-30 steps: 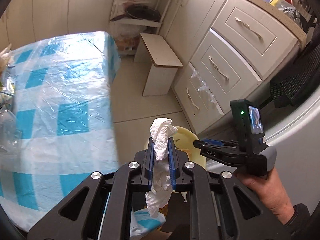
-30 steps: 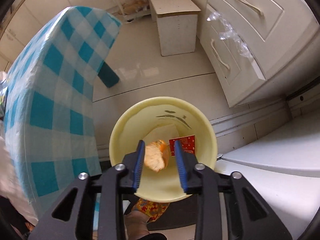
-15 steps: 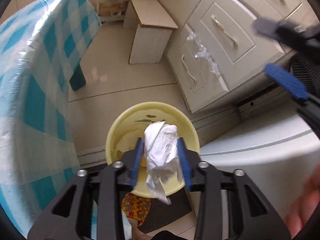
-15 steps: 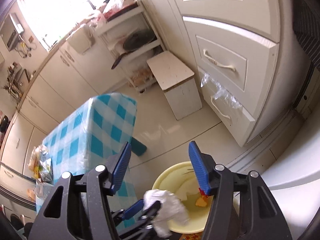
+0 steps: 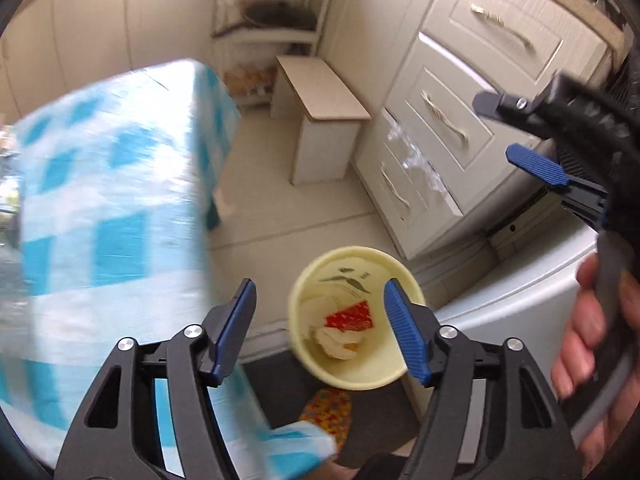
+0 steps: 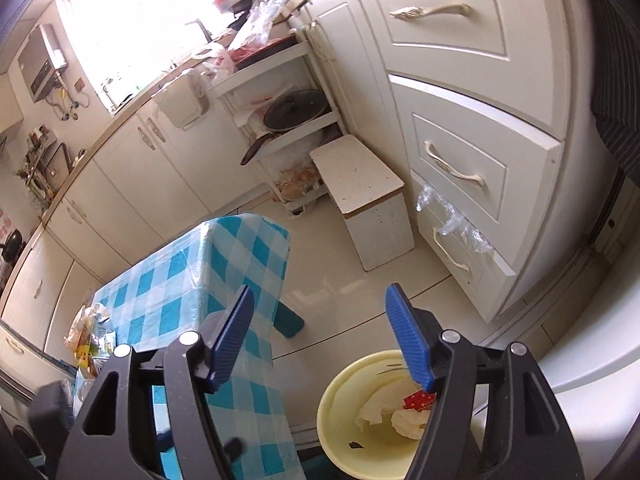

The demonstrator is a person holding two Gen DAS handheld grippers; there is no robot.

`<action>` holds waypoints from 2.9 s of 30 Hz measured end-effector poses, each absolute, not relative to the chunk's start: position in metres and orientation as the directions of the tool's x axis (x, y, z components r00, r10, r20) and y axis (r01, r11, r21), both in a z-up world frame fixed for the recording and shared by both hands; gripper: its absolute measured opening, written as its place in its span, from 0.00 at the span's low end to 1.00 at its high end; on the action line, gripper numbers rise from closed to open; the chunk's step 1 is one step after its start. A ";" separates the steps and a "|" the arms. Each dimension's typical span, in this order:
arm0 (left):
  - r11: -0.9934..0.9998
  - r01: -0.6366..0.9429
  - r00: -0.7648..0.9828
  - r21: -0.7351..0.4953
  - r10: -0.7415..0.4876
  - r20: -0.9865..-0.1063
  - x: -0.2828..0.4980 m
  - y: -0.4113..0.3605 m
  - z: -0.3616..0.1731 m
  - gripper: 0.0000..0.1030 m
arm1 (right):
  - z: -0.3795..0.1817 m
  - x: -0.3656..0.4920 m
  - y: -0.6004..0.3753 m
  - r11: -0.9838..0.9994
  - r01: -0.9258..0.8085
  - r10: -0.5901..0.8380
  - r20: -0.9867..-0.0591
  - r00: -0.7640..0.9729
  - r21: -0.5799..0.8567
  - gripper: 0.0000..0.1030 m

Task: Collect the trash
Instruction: 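Drop the bread crust and tissue into the yellow basin with both tools, then move both tools back over the table toward the clear plastic bottle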

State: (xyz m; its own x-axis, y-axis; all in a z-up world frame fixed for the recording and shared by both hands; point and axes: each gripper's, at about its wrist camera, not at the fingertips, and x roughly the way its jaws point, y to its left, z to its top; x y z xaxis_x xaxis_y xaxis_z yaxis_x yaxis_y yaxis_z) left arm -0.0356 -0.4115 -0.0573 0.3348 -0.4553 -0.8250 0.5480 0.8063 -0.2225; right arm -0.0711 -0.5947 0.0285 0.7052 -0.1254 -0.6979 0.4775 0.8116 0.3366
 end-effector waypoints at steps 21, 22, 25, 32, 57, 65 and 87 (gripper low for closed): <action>0.977 0.196 0.777 0.077 -0.107 -0.621 -0.001 -0.130 0.040 0.87 | 0.085 -0.044 -0.350 0.989 -0.024 0.096 -0.500 0.861 0.148 0.85; 0.980 0.187 0.770 0.062 -0.107 -0.629 0.001 -0.123 0.035 0.87 | 0.084 -0.041 -0.335 0.993 -0.049 0.096 -0.499 0.861 0.107 0.85; 0.985 0.172 0.737 0.027 -0.110 -0.667 0.009 -0.112 0.019 0.87 | 0.081 -0.030 -0.303 0.992 -0.120 0.121 -0.497 0.859 0.035 0.85; 0.993 0.121 0.720 -0.014 -0.097 -0.688 0.017 -0.082 0.010 0.87 | 0.071 -0.008 -0.263 0.981 -0.189 0.184 -0.524 0.831 0.045 0.86; 0.997 0.081 0.705 -0.012 -0.065 -0.706 0.021 -0.064 0.006 0.87 | 0.051 0.004 -0.245 0.973 -0.230 0.199 -0.619 0.760 0.031 0.90; 0.999 0.042 0.686 -0.005 -0.033 -0.727 0.029 -0.036 0.001 0.88 | 0.021 0.023 -0.220 0.931 -0.345 0.155 -0.727 0.669 -0.120 0.91; 0.992 0.067 0.511 -0.106 -0.125 -0.851 0.053 -0.024 -0.042 0.88 | -0.030 0.046 -0.211 0.816 -0.563 0.332 -0.902 0.275 0.129 0.73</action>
